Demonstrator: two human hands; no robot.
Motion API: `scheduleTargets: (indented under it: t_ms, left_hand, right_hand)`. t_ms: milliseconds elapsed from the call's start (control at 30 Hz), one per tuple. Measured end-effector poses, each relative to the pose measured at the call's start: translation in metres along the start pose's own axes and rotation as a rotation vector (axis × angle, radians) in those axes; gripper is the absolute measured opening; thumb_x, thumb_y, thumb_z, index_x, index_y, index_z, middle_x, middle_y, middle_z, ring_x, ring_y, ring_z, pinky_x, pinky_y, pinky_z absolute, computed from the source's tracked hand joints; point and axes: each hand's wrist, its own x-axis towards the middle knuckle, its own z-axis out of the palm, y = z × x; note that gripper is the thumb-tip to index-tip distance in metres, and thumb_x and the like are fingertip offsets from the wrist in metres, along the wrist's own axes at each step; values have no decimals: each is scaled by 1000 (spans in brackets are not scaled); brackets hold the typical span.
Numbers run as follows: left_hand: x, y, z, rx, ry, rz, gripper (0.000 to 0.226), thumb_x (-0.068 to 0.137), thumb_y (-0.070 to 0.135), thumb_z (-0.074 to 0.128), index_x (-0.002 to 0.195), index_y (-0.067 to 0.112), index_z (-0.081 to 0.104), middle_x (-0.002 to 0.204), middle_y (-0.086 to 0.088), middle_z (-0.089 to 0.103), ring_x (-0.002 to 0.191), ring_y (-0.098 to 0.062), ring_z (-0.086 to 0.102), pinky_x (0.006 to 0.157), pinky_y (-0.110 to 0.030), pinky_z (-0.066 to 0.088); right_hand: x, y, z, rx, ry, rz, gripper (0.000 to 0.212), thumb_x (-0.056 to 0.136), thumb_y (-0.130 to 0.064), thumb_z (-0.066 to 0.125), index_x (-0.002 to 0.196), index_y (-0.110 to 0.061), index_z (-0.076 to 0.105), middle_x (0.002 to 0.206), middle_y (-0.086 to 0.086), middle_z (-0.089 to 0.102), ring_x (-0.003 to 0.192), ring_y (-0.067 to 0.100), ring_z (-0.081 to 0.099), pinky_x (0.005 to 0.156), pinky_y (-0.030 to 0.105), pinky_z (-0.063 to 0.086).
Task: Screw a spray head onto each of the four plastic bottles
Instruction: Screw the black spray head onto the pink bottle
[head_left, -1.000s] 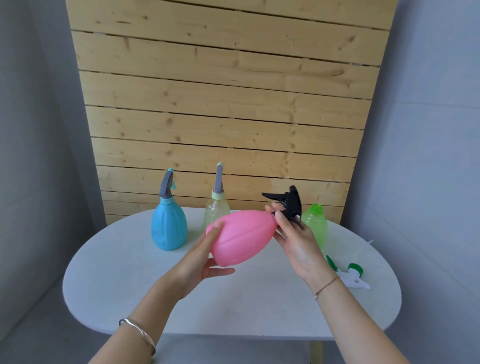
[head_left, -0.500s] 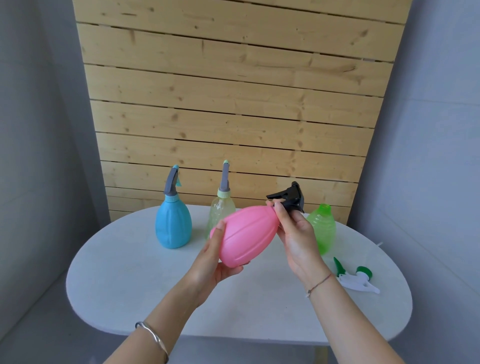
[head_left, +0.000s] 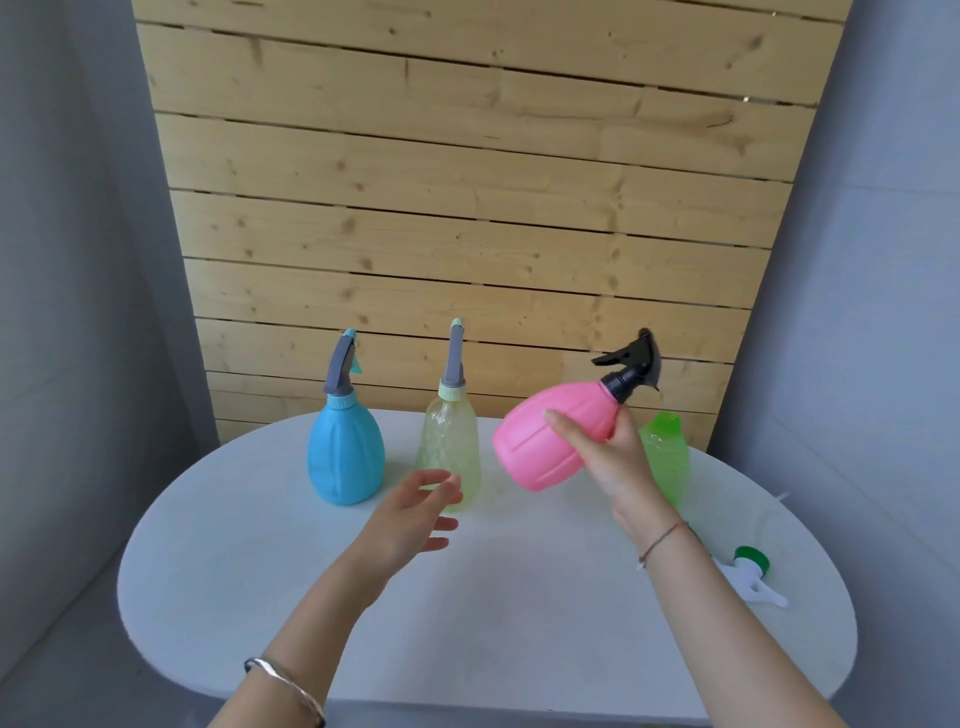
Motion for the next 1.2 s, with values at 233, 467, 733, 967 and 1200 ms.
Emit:
scheduleTargets:
  t_ms: [233, 467, 733, 967, 1200]
  left_hand:
    - [12, -7, -6, 186, -5, 10, 25, 93, 38, 51, 114, 25, 54, 110, 2, 66, 92, -12, 65, 74, -23, 53]
    - [15, -10, -6, 288, -23, 21, 21, 94, 37, 50, 111, 27, 55, 109, 1, 65, 95, -15, 65, 80, -27, 53]
    - [14, -9, -5, 313, -45, 32, 22, 94, 37, 50, 112, 27, 56, 110, 1, 65, 98, -16, 64, 81, -27, 52]
    - [14, -8, -3, 272, -62, 33, 15, 94, 36, 50, 106, 29, 57, 111, 0, 66, 100, -18, 64, 86, -32, 53]
    - [13, -8, 2, 274, -74, 37, 19, 94, 35, 50, 110, 26, 57, 110, 0, 66, 99, -19, 64, 85, -32, 52]
  right_hand:
    - [26, 29, -12, -325, -49, -89, 79, 63, -24, 85, 129, -25, 42, 112, -10, 54, 102, 15, 52, 83, 28, 39]
    - [26, 35, -1, -568, -125, -115, 73, 62, -30, 82, 125, -29, 44, 108, -7, 57, 100, 21, 55, 78, 32, 44]
    - [18, 40, 8, -681, -147, -90, 74, 64, -33, 78, 128, -27, 41, 124, 0, 56, 107, 26, 55, 83, 36, 48]
    - [17, 41, 5, -638, -173, -59, 78, 66, -34, 80, 131, -26, 39, 129, 1, 52, 115, 24, 52, 88, 37, 46]
    - [26, 10, -20, -633, -321, 54, 90, 65, -36, 83, 138, -23, 33, 142, 1, 40, 128, 19, 42, 92, 30, 38]
